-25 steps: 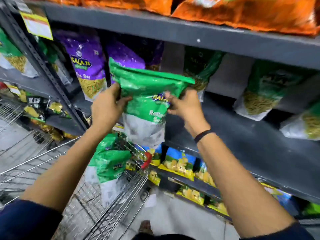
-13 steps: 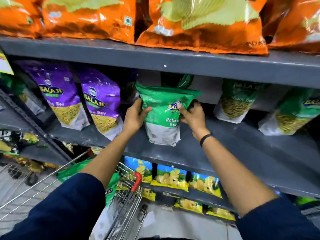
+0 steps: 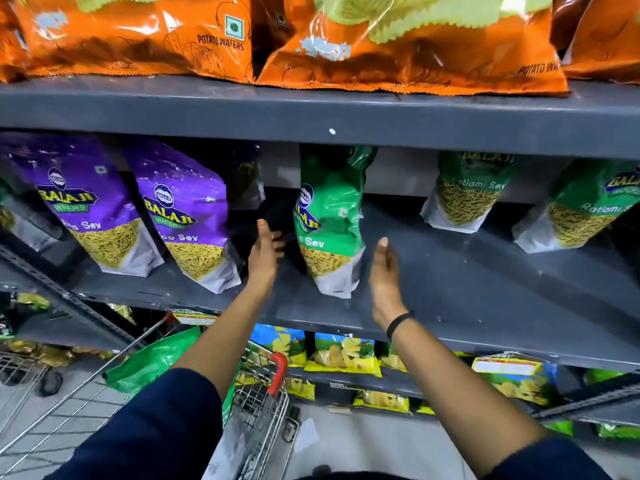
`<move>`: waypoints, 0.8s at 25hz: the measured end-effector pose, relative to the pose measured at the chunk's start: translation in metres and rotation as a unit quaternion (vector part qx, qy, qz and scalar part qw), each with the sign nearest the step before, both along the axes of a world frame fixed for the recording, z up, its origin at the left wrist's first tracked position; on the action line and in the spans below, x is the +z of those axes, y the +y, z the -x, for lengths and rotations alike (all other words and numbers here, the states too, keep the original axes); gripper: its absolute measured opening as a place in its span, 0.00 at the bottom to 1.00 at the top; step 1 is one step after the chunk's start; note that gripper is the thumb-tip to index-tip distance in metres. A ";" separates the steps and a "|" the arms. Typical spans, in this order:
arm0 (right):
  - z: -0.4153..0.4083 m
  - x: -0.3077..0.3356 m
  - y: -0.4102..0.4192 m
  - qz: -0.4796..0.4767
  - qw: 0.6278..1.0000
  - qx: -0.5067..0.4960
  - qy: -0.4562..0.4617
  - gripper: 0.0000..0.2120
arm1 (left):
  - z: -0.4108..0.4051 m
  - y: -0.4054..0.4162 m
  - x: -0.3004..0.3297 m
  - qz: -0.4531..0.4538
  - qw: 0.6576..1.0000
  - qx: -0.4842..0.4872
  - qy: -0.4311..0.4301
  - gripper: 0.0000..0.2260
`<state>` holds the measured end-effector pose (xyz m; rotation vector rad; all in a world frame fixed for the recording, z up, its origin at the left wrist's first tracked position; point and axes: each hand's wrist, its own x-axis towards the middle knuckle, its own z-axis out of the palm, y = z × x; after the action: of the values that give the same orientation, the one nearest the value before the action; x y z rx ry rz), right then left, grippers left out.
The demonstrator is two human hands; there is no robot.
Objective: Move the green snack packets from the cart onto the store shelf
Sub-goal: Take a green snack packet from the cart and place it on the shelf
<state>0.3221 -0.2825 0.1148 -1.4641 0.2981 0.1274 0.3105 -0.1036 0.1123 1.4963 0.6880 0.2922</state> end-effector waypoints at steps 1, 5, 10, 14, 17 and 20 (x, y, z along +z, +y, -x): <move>0.005 -0.002 -0.002 0.002 1.000 -0.001 -0.008 0.22 | -0.001 -0.003 -0.002 0.002 1.000 -0.007 -0.003 0.30; 0.014 -0.005 0.011 -0.001 0.999 0.053 0.001 0.20 | 0.000 -0.032 0.006 0.052 0.994 -0.092 0.003 0.26; -0.026 0.004 0.005 -0.051 0.996 0.069 0.018 0.13 | 0.008 -0.058 -0.009 0.017 1.000 -0.015 -0.016 0.26; -0.042 -0.027 0.001 -0.040 0.998 0.055 0.017 0.21 | 0.025 -0.060 -0.003 -0.016 0.999 -0.006 -0.028 0.18; -0.018 -0.046 0.004 -0.014 0.999 -0.016 0.038 0.22 | 0.055 -0.042 -0.020 -0.053 0.995 0.071 -0.043 0.15; 0.026 -0.034 0.020 -0.056 0.998 -0.005 0.039 0.10 | 0.103 -0.017 -0.061 -0.052 0.986 0.153 -0.042 0.13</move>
<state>0.2957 -0.2628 0.0812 -1.3473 0.3568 0.1908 0.2074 -0.1204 0.0511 1.4667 0.8464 0.6309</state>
